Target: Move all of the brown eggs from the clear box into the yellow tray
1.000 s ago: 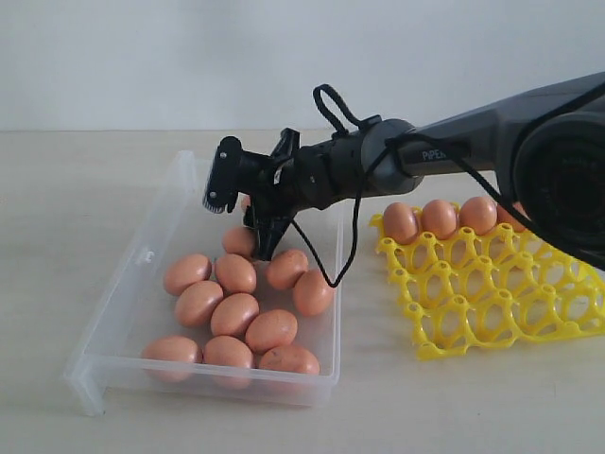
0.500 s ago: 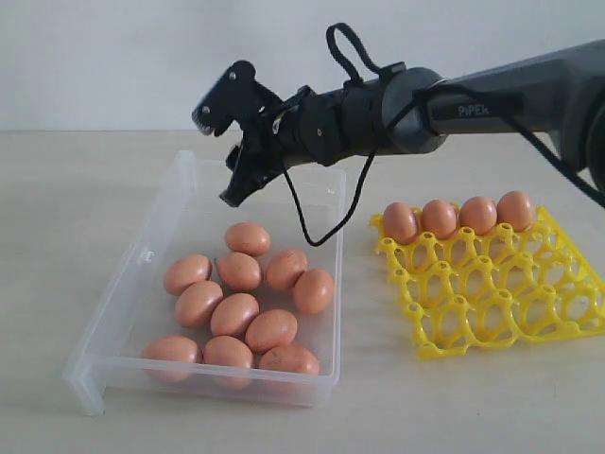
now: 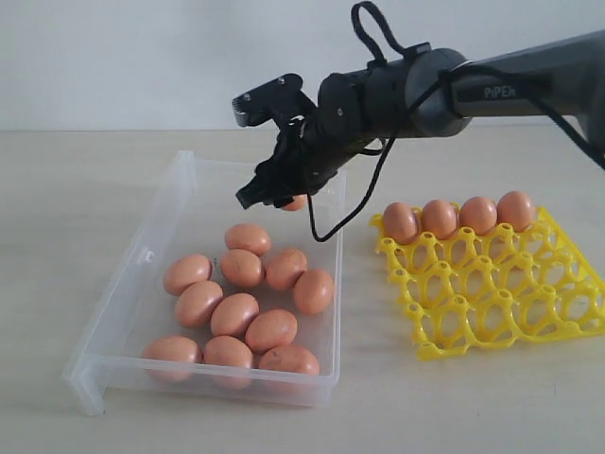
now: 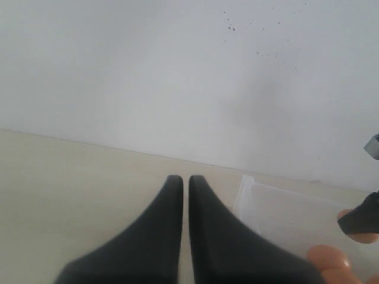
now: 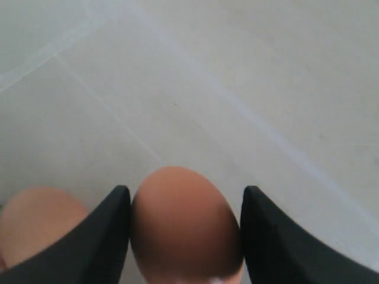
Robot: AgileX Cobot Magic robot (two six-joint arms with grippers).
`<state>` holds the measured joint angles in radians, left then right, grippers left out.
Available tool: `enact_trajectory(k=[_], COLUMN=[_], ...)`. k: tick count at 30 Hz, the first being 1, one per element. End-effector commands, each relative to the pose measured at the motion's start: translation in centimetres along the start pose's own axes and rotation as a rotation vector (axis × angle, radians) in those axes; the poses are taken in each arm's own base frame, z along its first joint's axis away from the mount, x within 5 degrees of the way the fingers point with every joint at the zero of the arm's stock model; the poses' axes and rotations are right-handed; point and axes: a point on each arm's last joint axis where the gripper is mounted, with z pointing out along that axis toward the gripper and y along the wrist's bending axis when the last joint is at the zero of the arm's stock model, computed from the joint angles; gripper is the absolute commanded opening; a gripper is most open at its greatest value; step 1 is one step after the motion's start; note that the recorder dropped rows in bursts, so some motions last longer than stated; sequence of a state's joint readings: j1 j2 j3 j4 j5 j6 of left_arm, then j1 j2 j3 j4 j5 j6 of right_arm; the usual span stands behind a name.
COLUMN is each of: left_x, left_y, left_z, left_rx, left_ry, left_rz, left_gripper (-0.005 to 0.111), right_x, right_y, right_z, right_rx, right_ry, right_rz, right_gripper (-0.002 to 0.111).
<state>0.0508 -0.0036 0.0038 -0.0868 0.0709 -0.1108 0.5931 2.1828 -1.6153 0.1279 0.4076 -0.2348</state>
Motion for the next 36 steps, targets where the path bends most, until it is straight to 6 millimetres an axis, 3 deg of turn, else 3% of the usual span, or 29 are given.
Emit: enact_trajectory(k=[1, 6, 16, 26, 32, 34, 36], left_x=[-0.1, -0.1, -0.1, -0.1, -0.1, -0.1, -0.1], left_y=[0.0, 0.0, 0.0, 0.0, 0.0, 0.0, 0.0], left_z=[0.0, 0.0, 0.0, 0.0, 0.0, 0.0, 0.0], left_rx=[0.004, 0.004, 0.004, 0.004, 0.004, 0.004, 0.004], left_ry=[-0.001, -0.001, -0.001, -0.001, -0.001, -0.001, -0.001], left_rz=[-0.002, -0.002, -0.002, -0.002, -0.002, -0.002, -0.002], left_gripper=[0.004, 0.004, 0.004, 0.004, 0.004, 0.004, 0.004], right_x=[-0.2, 0.9, 1.9, 4.7, 5.2, 5.2, 5.2], right_y=[-1.5, -2.6, -2.3, -2.2, -2.4, -2.4, -2.4], right_z=[-1.8, -2.2, -2.2, 1.3, 1.9, 1.9, 1.9], right_rx=[-0.066, -0.141, -0.194, -0.217, -0.203, -0.206, -0.202], right_ry=[0.031, 0.123, 0.227, 0.336, 0.352, 0.347, 0.342], right_rz=[0.081, 0.120, 0.091, 0.069, 0.041, 0.020, 0.017], right_gripper=[0.000, 0.000, 0.000, 0.000, 0.000, 0.006, 0.022])
